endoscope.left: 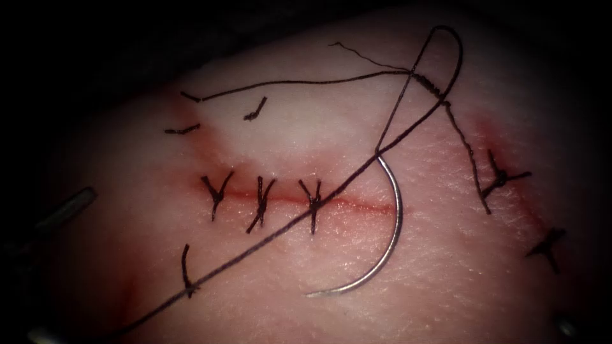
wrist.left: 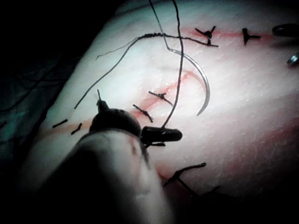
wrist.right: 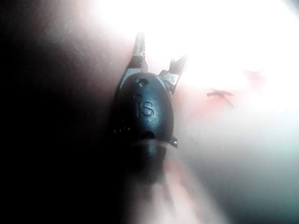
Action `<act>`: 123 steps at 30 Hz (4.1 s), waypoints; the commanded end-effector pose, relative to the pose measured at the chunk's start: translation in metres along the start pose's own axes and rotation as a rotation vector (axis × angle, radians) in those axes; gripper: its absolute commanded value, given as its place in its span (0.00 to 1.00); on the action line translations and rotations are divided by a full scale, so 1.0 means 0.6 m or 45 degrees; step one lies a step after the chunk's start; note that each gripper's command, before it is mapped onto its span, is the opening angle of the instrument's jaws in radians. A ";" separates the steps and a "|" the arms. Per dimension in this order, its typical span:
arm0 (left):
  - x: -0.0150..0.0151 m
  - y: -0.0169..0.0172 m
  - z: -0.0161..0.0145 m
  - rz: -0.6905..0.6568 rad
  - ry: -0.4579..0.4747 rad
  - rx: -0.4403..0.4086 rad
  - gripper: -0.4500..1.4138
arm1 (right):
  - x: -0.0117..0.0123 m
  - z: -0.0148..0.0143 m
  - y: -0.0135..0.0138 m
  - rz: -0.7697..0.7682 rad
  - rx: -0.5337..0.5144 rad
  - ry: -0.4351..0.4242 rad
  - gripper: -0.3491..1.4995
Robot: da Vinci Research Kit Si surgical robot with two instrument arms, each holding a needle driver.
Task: Wound Closure
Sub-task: Pick up needle with left end-effector
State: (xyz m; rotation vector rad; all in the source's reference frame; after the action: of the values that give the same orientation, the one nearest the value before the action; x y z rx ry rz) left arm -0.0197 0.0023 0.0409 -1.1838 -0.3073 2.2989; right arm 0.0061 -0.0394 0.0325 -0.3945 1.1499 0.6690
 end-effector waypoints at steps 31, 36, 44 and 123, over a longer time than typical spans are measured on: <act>0.0106 -0.0030 0.0173 0.066 0.296 0.071 0.78 | 0.0044 0.0121 0.0056 0.340 -0.077 -0.161 0.75; 0.0113 -0.0015 0.0226 0.125 0.272 0.025 0.78 | 0.0042 0.0123 0.0049 0.337 -0.080 -0.158 0.75; 0.0060 -0.0044 0.0251 0.155 0.195 0.077 0.76 | 0.0065 0.0151 0.0008 0.336 -0.091 -0.185 0.71; -0.0045 0.0002 0.0393 0.022 0.174 -0.032 0.60 | 0.0084 0.0177 -0.0014 0.776 -0.090 -0.281 0.04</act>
State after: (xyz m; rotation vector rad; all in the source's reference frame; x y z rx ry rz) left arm -0.0370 0.0006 0.0562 -1.3475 -0.2820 2.2211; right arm 0.0137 -0.0331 0.0320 0.0171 1.0119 1.3029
